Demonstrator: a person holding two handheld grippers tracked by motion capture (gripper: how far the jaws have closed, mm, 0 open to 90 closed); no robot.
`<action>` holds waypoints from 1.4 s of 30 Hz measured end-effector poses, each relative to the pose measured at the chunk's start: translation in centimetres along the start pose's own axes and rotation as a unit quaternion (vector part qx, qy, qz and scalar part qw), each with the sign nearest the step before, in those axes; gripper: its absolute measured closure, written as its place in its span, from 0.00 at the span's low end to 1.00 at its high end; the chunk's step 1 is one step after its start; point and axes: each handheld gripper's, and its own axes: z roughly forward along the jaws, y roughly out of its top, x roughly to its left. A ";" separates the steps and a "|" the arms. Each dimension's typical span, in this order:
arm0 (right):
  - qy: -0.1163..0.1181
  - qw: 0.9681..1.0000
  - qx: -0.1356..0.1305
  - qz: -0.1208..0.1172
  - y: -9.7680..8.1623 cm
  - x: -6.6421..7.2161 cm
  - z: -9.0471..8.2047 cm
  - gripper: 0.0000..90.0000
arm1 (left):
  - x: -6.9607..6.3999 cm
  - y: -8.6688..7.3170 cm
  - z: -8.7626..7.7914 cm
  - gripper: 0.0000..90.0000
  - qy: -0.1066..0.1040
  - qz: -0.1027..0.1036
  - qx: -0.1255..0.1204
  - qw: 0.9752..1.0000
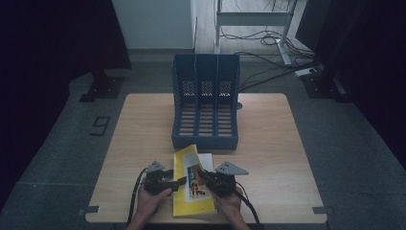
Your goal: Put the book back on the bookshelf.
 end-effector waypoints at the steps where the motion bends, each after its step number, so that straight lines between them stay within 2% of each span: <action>1: 0.000 1.000 -0.001 -0.002 0.0 0.0 -0.1 0.96 | 0.0 0.0 0.0 0.27 -0.003 -0.002 0.000 1.000; 8: 0.003 1.000 -0.009 -0.008 0.1 0.2 -0.2 0.96 | 0.1 0.0 0.1 0.26 -0.007 0.001 0.001 1.000; 18: 0.005 1.000 -0.014 -0.017 0.2 0.4 -0.3 0.96 | 0.5 -0.1 0.4 0.23 -0.026 -0.016 0.010 0.999; 35: 0.010 1.000 -0.019 -0.021 0.3 0.6 -0.5 0.96 | 0.6 -0.1 0.5 0.22 -0.033 -0.019 0.013 0.999; 42: 0.009 0.999 -0.020 -0.024 0.3 0.7 -0.5 0.96 | 0.7 -0.2 0.6 0.25 -0.034 -0.035 0.005 0.999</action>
